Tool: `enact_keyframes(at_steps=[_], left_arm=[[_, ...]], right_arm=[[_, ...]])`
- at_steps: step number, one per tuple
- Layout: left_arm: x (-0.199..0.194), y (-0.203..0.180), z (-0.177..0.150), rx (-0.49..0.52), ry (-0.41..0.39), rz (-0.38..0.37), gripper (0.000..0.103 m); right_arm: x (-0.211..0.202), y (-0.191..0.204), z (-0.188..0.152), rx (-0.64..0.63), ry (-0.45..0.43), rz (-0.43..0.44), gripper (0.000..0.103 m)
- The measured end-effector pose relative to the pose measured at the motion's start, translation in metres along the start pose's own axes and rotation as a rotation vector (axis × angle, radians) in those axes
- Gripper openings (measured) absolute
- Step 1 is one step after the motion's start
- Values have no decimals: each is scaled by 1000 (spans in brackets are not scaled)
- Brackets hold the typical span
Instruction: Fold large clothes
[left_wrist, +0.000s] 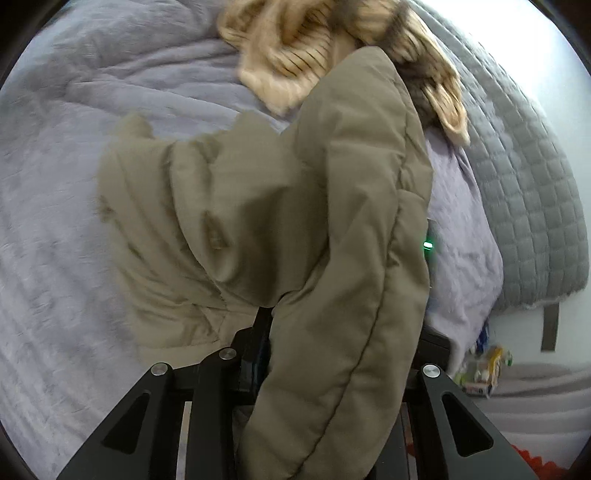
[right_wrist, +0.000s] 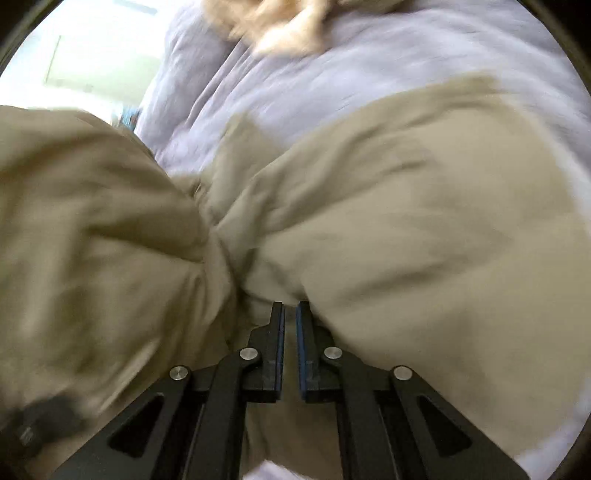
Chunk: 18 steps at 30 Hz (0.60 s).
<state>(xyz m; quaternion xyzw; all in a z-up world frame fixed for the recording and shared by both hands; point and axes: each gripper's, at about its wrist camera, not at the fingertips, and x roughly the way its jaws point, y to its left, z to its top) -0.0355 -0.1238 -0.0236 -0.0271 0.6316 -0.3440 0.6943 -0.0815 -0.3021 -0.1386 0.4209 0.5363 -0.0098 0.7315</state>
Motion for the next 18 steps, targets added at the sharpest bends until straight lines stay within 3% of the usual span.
enact_keyframes(at_steps=[2,4,9,10,13,15,18], left_arm=[[21,-14,4,28,45,-54,37],[42,-28,7,62,85,-100,56],[89,-53,16,164,175,-201,57],[101,-57,19,186,203,-227,64],[126,-55,26,177,236,-262,70],[139,-53,33,156,248,-273,70],[148,-55,38,138,252,-275,70]], right_arm=[[-24,-24,-9,60,-31,-13,8],[-41,-44,-20,108,-53,-21,9],[-71,-75,-44,169,-66,-61,9],[-76,-78,-48,169,-65,-77,9],[-93,-82,-64,166,-65,-94,31],[-110,-81,-76,149,-86,-65,66],[-133,-76,-94,98,-113,12,67]])
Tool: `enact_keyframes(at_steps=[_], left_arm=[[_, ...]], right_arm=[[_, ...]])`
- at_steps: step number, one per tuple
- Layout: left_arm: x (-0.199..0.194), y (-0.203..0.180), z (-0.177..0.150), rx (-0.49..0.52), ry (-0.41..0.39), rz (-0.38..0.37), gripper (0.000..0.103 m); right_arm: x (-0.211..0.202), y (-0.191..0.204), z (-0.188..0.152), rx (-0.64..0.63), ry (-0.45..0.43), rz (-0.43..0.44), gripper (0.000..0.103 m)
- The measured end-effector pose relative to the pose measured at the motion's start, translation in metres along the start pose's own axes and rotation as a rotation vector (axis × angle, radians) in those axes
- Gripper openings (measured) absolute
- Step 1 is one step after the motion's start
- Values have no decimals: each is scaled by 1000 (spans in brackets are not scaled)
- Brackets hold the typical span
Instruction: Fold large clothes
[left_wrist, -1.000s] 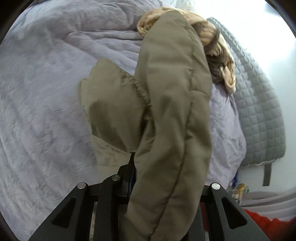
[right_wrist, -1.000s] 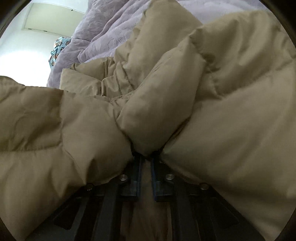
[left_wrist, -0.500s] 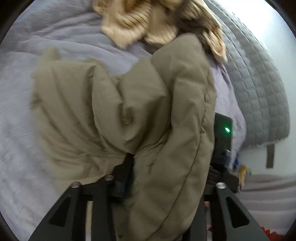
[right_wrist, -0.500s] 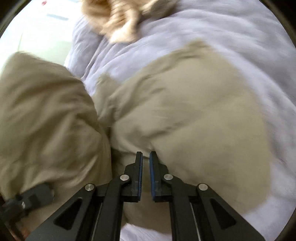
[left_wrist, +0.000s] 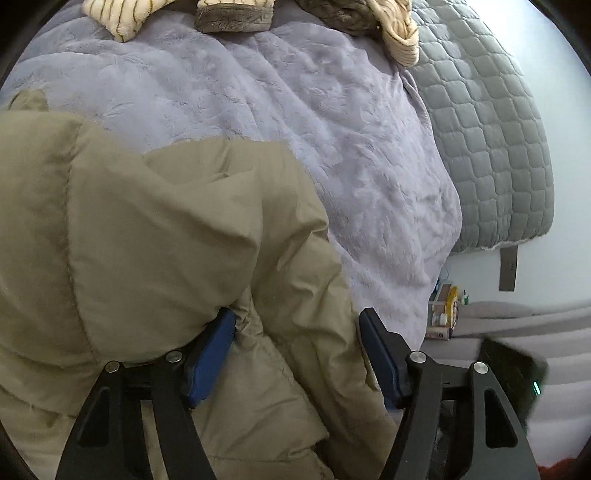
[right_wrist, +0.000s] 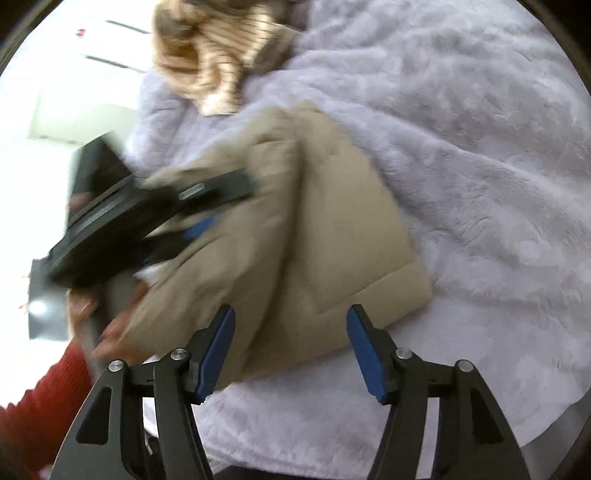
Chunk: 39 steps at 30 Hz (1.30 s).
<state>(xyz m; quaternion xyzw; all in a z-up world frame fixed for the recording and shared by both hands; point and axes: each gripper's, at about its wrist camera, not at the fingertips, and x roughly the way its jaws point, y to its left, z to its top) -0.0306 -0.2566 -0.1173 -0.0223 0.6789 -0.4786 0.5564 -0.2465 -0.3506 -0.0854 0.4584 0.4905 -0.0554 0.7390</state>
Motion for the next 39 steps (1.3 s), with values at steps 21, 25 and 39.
enact_keyframes(at_steps=[21,25,39], left_arm=[[-122,18,-16,87,-351,474,70],[-110,49,-10,51,-342,579,70],[2,3,44,203,-305,641,70]], right_arm=[[29,0,-5,76,-7,-75,14],[35,-2,-2,94,-14,-81,14],[54,-71,4,264,-26,-147,16]])
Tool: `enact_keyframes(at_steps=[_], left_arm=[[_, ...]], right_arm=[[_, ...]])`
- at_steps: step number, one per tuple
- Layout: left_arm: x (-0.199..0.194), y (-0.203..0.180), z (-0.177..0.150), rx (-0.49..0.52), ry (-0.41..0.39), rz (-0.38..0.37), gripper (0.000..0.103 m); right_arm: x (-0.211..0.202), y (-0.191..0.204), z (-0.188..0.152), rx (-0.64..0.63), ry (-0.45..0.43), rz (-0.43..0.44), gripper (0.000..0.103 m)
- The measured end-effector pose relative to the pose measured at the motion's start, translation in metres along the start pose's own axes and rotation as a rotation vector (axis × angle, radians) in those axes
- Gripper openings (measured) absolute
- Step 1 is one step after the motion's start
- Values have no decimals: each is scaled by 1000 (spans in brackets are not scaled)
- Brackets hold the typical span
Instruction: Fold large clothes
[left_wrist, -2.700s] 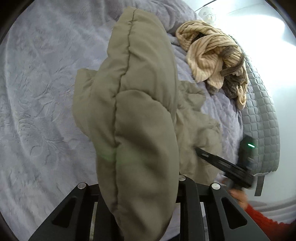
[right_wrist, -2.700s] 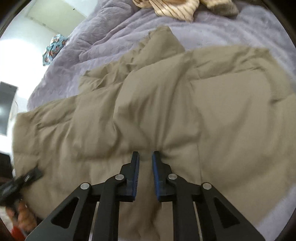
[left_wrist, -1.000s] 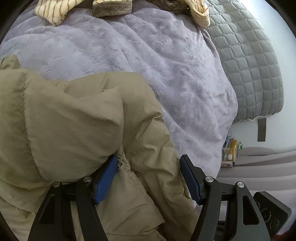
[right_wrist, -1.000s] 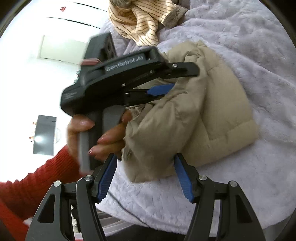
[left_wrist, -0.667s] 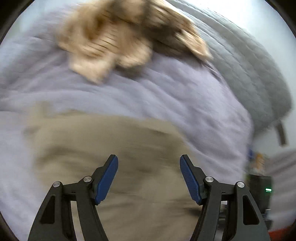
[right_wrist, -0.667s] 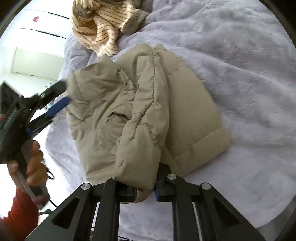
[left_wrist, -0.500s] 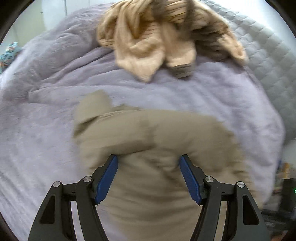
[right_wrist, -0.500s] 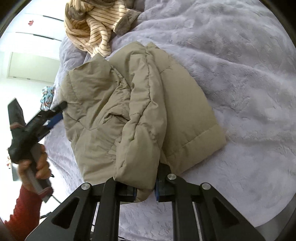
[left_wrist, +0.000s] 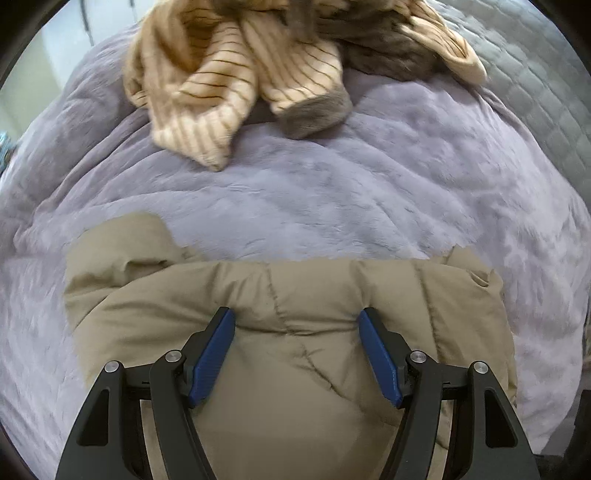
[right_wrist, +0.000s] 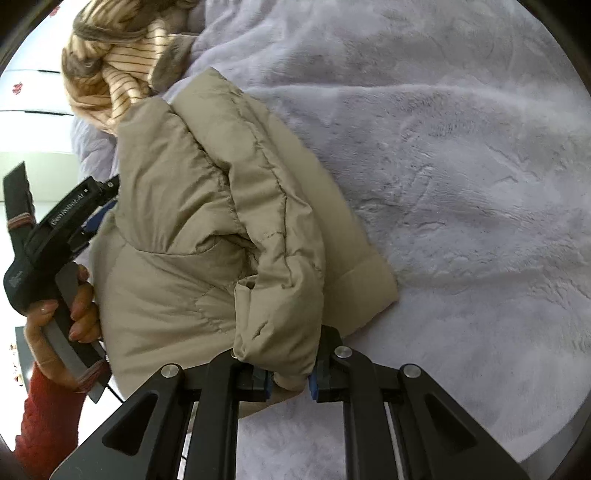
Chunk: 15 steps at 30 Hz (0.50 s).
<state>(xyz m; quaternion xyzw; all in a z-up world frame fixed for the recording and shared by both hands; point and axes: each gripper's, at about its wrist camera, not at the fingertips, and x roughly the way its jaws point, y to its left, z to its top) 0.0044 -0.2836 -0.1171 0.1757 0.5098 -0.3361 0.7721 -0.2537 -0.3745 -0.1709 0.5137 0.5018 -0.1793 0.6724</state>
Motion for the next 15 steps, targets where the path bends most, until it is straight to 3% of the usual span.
enact_keyframes(at_steps=[5,9,15], left_arm=[[9,-1,0,-10,12,3,70],[9,1,-2,-2,17,9,70],[9,5,-4,-16,16,7,70]], right_arm=[[16,-9,3,17,23,12,18],[0,-6,6,33,49,-5,21],[-61,13,5,-70,-103,-115,24]])
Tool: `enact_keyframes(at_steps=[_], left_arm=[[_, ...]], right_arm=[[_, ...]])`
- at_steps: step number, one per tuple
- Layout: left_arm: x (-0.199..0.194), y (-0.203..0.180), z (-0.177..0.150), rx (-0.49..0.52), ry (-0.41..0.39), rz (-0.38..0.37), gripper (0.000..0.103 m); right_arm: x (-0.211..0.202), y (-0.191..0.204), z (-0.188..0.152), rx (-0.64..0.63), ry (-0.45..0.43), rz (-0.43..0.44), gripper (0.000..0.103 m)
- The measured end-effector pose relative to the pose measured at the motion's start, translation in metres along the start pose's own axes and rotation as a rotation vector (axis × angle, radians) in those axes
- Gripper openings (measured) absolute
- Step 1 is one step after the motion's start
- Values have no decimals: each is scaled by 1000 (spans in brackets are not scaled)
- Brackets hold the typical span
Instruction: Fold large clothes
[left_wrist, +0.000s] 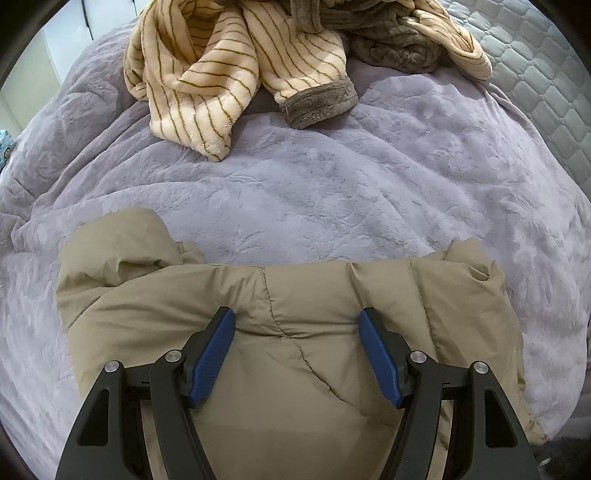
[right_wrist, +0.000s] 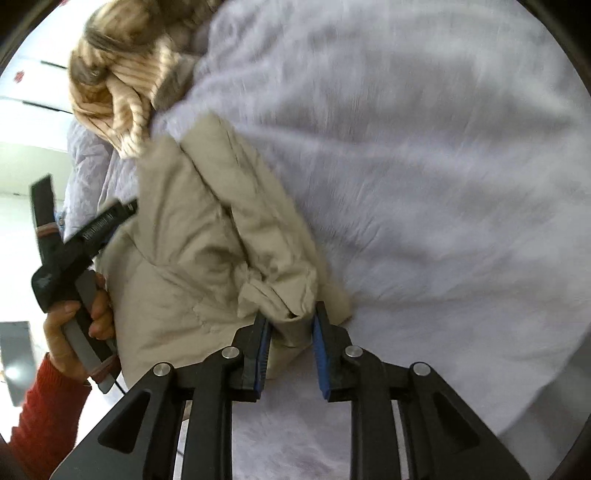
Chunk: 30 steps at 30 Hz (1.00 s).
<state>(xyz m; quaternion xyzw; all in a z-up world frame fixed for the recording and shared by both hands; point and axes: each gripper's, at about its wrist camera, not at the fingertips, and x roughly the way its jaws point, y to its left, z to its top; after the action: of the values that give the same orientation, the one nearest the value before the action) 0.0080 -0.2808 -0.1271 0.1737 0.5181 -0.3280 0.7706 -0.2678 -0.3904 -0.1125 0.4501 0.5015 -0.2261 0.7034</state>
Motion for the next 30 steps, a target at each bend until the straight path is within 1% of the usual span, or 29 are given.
enact_keyframes(at_steps=[2,4,6,8,10,12,13,15,16,20,23,25,27,30], left_arm=[[0,0,0,6,-1,5,70],[0,0,0,9,-1,9,70],[0,0,0,10,0,12,70],[-1,1,-1,10,0,17,71],[-2,0,-2,17,-2,26,72],[-5,-1,-4,20,-5,33,72],[-8,0,-5,16,-6,32,72],[-16,2,-6,2,-9,30,72],[-20,2,-7,-3,-7,31,72],[-48,10,-17,-14,-8,58,72],[-69,21,-30,-52,-5,55,72],[-82,30,-41,-79,-1,68,72],[-91,38,-52,-109,12,85,72],[-98,49,-72,-154,57,102,72]], right_arm=[[-14,9,4,-42,-52,-23,24],[-18,24,10,-98,-75,-2,24],[-14,38,10,-154,-75,5,24],[2,49,7,-187,-37,4,24],[20,50,2,-186,6,-17,24],[37,43,-6,-161,59,-44,24],[45,35,-9,-125,90,-32,24],[51,27,-11,-84,116,-8,24],[52,25,-12,-78,121,-1,24],[52,30,-14,-121,124,-13,24],[54,32,-15,-109,129,-4,24],[54,30,-15,-97,132,2,24],[55,29,-12,-85,140,7,24],[53,27,-9,-77,153,10,24]])
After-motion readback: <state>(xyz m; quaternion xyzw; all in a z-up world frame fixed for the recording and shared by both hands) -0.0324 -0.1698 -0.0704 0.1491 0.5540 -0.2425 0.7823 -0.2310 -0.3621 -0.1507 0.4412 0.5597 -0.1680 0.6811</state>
